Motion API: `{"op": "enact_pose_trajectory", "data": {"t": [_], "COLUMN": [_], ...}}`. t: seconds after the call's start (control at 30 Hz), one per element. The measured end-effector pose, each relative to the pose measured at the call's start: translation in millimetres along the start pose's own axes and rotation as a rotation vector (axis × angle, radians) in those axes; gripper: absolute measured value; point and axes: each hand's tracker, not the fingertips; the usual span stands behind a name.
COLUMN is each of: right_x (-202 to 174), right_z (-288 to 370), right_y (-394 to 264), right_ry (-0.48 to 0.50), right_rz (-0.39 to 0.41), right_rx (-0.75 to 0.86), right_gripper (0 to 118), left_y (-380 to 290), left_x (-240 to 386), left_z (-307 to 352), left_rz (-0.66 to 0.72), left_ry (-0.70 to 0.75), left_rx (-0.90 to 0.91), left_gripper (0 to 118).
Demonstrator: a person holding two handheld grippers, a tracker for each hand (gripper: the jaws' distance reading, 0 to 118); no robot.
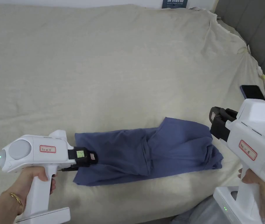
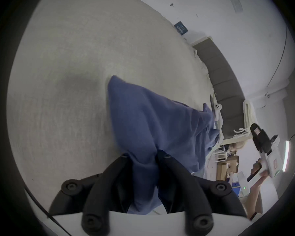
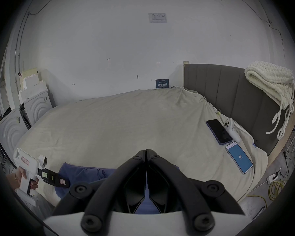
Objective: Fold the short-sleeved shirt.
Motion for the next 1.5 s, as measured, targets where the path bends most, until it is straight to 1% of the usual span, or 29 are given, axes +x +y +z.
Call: {"op": "enact_pose_trajectory", "data": {"t": [0.07, 0.2, 0.27, 0.33, 0.37, 0.47, 0.57, 0.63, 0.67, 0.73, 0.77, 0.8, 0.83, 0.97, 1.07, 1.23, 1.37, 1.47, 1.5], "right_x": [0, -1, -1, -2, -2, -5, -9, -12, -14, -17, -19, -21, -23, -25, -24, -13, -3, 0, 2], "right_z": [0, 2, 4, 6, 6, 7, 7, 6, 5, 3, 2, 1, 0, 0, 3, 8, 12, 15, 15], "right_y": [0, 2, 5, 8, 9, 12, 12, 11, 11, 9, 8, 8, 7, 4, 3, 1, -4, -6, -7], "right_ry": [0.005, 0.008, 0.015, 0.019, 0.022, 0.035, 0.05, 0.063, 0.067, 0.076, 0.081, 0.087, 0.089, 0.098, 0.091, 0.067, 0.047, 0.034, 0.031], "right_rz": [0.0, 0.005, 0.0, 0.005, 0.007, 0.006, 0.003, 0.002, 0.003, 0.006, 0.005, 0.005, 0.003, -0.001, 0.003, -0.023, -0.037, -0.039, -0.04], "right_rx": [-0.001, 0.004, 0.013, 0.02, 0.025, 0.04, 0.048, 0.048, 0.047, 0.042, 0.04, 0.037, 0.035, 0.034, 0.036, 0.035, 0.028, 0.022, 0.02], "right_gripper": [0, 0, 0, 0, 0, 0, 0, 0, 0, 0, 0, 0, 0, 0, 0, 0, 0, 0, 0], "left_y": [3, 8, 9, 12, 13, 17, 19, 17, 15, 9, 7, 4, 1, -5, -14, -27, -34, -35, -37], "left_x": [6, 28, 32, 28, 26, 16, -2, -6, -3, 14, 24, 33, 43, 77, 106, 140, 151, 146, 144], "left_z": [-1, 14, 34, 55, 67, 107, 150, 175, 183, 188, 186, 182, 177, 152, 122, 56, -6, -41, -48], "left_rz": [0.052, 0.023, 0.039, 0.093, 0.098, 0.058, 0.119, 0.112, 0.085, -0.034, -0.091, -0.136, -0.161, -0.192, -0.268, -0.403, -0.45, -0.428, -0.42], "left_ry": [0.063, 0.139, 0.122, 0.097, 0.115, 0.287, 0.424, 0.559, 0.642, 0.825, 0.892, 0.907, 0.895, 0.729, 0.641, 0.573, 0.567, 0.573, 0.572], "left_rx": [-0.011, 0.006, 0.057, 0.083, 0.095, 0.153, 0.238, 0.298, 0.313, 0.341, 0.346, 0.344, 0.35, 0.345, 0.299, 0.169, 0.065, 0.018, 0.018], "left_gripper": [12, 9, 9, 9, 9, 9, 8, 8, 8, 8, 8, 8, 9, 9, 8, 9, 9, 9, 13]}}
